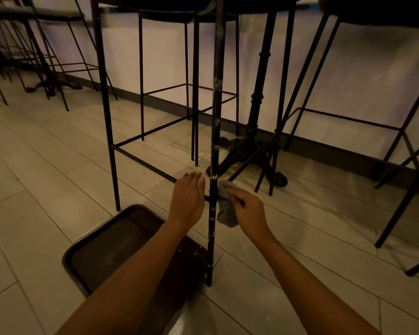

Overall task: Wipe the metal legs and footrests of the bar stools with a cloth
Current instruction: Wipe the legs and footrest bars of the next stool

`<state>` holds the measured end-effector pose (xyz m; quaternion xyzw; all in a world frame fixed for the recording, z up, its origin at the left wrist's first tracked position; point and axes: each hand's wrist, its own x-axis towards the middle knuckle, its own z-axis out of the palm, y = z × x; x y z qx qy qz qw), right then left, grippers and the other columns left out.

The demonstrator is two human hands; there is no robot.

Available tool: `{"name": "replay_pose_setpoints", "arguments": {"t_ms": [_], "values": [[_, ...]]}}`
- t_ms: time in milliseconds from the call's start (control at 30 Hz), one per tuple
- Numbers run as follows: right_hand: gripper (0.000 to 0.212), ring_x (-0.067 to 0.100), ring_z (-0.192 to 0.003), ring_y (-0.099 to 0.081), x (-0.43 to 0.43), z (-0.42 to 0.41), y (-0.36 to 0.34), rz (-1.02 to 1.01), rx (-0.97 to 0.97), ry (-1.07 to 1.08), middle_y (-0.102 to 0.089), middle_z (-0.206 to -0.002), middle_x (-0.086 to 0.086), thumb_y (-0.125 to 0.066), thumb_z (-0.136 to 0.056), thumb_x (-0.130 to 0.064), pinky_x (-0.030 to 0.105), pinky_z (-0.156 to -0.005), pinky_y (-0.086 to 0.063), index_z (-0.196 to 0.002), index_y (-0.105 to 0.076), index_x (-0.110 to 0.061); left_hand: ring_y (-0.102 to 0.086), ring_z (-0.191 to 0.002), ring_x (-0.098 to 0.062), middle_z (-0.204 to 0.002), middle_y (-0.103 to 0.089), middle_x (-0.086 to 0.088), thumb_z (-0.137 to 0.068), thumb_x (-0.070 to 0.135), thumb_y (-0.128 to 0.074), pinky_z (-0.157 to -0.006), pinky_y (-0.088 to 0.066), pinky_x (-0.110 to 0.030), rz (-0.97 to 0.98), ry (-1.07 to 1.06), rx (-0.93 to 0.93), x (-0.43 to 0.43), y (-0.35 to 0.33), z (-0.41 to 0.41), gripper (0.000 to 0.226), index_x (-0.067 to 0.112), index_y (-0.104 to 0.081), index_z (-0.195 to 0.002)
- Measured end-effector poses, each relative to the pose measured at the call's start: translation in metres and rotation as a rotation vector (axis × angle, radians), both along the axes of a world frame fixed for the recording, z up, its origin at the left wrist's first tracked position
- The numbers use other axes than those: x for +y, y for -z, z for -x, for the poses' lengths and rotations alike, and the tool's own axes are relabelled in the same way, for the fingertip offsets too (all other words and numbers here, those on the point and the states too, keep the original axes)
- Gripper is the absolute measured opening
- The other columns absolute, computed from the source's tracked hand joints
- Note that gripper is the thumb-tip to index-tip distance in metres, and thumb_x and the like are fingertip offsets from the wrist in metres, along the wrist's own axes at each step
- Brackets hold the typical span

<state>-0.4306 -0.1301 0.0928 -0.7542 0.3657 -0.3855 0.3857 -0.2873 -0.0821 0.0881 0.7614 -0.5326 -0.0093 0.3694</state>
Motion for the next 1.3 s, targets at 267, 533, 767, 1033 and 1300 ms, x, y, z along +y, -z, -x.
{"name": "replay_pose_setpoints", "arguments": {"t_ms": [267, 533, 767, 1033, 1300], "values": [[0.03, 0.005, -0.104, -0.051, 0.003, -0.001, -0.016, -0.072, -0.222, 0.1, -0.059, -0.123, 0.007, -0.046, -0.093, -0.004, -0.005, -0.078, -0.038, -0.119, -0.059, -0.01, -0.047, -0.11, -0.014, -0.115, -0.057, -0.004, -0.1, 0.034, -0.023, -0.097, -0.037, -0.029, 0.25, 0.039, 0.162, 0.0, -0.043, 0.018, 0.041, 0.015, -0.052, -0.122], [0.033, 0.003, -0.113, -0.046, 0.014, -0.01, -0.066, 0.006, -0.392, 0.123, -0.052, -0.125, -0.005, -0.047, -0.094, -0.011, 0.01, -0.094, -0.041, -0.126, -0.053, -0.017, -0.047, -0.103, -0.013, -0.114, -0.057, -0.004, -0.097, 0.037, -0.035, -0.09, -0.038, -0.024, 0.287, 0.025, 0.174, -0.005, -0.067, 0.031, 0.037, 0.014, -0.05, -0.122], [0.035, -0.007, -0.103, -0.049, 0.026, -0.029, -0.118, 0.108, -0.586, 0.168, -0.05, -0.121, -0.007, -0.049, -0.092, -0.01, 0.0, -0.088, -0.039, -0.118, -0.047, -0.033, -0.048, -0.099, -0.019, -0.104, -0.054, -0.007, -0.094, 0.012, -0.05, -0.079, -0.039, -0.021, 0.288, 0.069, 0.134, -0.002, -0.077, 0.034, 0.027, 0.0, -0.052, -0.117], [0.034, 0.013, -0.126, -0.045, 0.029, -0.056, -0.166, 0.189, -0.83, 0.122, -0.05, -0.135, 0.006, -0.051, -0.091, -0.008, 0.015, -0.104, -0.038, -0.117, -0.05, -0.029, -0.054, -0.105, -0.018, -0.117, -0.058, -0.006, -0.095, 0.039, -0.022, -0.093, -0.044, -0.024, 0.118, 0.025, -0.09, -0.014, -0.06, 0.022, 0.052, 0.009, -0.052, -0.125], [0.032, 0.017, -0.125, -0.046, 0.017, -0.078, -0.213, 0.272, -0.867, 0.141, -0.051, -0.134, 0.013, -0.05, -0.091, -0.005, 0.004, -0.098, -0.035, -0.123, -0.055, -0.008, -0.054, -0.101, -0.029, -0.114, -0.057, -0.015, -0.096, 0.012, -0.044, -0.086, -0.05, -0.034, 0.191, 0.076, -0.071, -0.002, -0.078, 0.029, 0.028, 0.0, -0.053, -0.119]]}}
